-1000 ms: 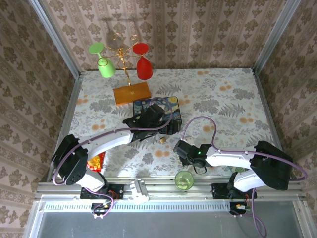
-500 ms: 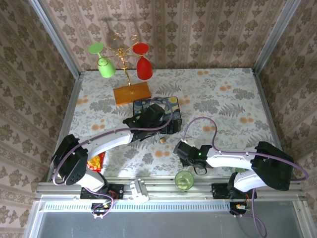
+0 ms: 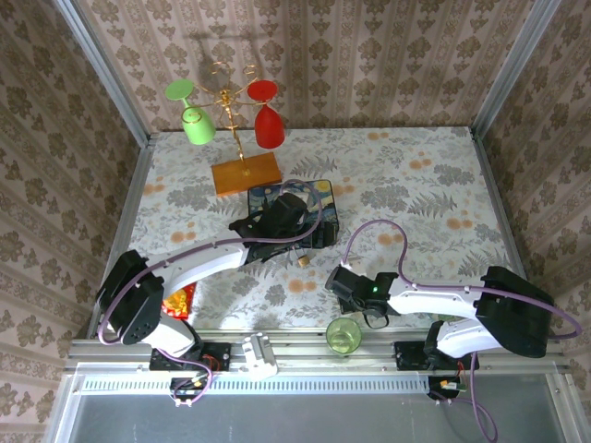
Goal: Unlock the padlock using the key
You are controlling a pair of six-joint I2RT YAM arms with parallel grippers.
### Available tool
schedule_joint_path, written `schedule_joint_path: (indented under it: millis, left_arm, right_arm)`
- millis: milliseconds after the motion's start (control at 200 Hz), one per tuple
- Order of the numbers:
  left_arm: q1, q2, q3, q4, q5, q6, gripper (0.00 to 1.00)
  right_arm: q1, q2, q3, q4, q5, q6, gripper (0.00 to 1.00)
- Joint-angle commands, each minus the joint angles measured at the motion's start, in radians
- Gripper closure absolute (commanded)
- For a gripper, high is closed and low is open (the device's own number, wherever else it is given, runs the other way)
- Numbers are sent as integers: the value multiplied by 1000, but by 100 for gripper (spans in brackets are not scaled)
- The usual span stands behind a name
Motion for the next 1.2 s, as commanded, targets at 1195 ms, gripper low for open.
schedule_joint_path:
  millis: [1195]
  left_arm:
    - [67, -192, -239, 209, -74, 34, 3]
  right_arm:
    - [-245, 382, 401, -20, 18, -415, 89]
